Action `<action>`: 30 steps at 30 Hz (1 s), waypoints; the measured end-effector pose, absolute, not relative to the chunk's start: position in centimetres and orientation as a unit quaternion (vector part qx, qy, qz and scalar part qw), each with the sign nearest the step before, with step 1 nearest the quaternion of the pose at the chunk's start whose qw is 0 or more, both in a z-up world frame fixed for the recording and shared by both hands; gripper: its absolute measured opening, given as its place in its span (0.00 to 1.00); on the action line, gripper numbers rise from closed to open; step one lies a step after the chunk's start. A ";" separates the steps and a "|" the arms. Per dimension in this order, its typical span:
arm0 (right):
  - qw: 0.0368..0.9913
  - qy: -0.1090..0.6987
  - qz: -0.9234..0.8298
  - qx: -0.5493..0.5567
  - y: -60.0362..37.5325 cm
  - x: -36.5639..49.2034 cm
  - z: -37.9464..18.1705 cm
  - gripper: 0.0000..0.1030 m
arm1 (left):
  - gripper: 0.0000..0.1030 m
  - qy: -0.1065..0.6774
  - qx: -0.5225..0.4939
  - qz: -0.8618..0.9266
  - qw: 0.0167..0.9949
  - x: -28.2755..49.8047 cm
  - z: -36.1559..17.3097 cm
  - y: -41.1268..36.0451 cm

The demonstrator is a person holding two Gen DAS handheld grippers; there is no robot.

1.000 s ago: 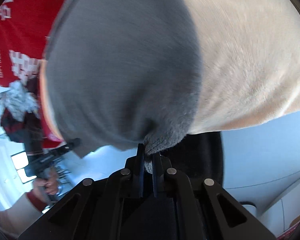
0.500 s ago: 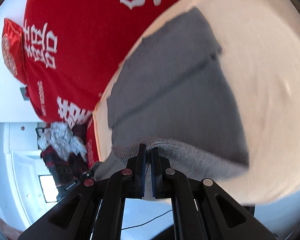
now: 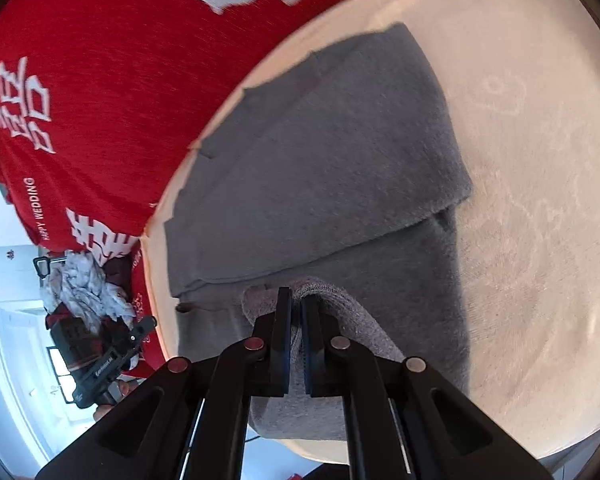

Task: Fold small clothes
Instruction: 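Grasp the sweater hem with both tools and lift it, then fold the held hem up toward the collar and open both tools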

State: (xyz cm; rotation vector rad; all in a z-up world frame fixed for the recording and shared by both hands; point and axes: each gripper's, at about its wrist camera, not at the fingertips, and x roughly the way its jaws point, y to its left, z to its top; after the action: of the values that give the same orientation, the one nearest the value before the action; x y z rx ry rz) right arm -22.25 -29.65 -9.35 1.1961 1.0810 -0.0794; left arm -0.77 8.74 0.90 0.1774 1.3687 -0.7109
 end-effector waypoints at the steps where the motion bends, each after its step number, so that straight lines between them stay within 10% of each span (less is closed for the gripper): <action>1: 0.689 0.485 -0.035 0.538 -29.7 -22.4 -9.6 0.05 | 0.73 0.622 0.101 -0.317 0.709 -1.2 0.5 8.6; 8: 0.676 0.488 -0.029 0.552 -29.9 -22.2 -10.2 0.05 | 0.78 0.634 0.161 -0.314 0.689 -1.6 -2.8 6.8; 9: 0.674 0.489 -0.030 0.553 -29.9 -22.1 -10.3 0.05 | 0.57 0.637 0.161 -0.314 0.686 -1.5 -3.2 6.5; 10: 0.673 0.489 -0.029 0.555 -30.0 -22.0 -10.3 0.05 | 0.16 0.643 0.164 -0.318 0.677 -1.3 -3.8 6.1; 11: 0.673 0.488 -0.029 0.555 -30.0 -22.0 -10.2 0.05 | 0.06 0.650 0.166 -0.319 0.669 -1.2 -4.2 5.9; 30: 0.732 0.401 -0.023 0.550 -38.1 -13.4 -4.3 0.04 | 0.06 0.559 0.028 -0.309 0.769 11.0 3.0 3.0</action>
State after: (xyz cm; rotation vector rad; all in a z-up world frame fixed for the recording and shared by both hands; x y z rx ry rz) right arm -13.42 -38.12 -4.28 1.2100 0.8829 -0.0511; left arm 11.02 2.96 2.98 0.0605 1.2124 -0.6705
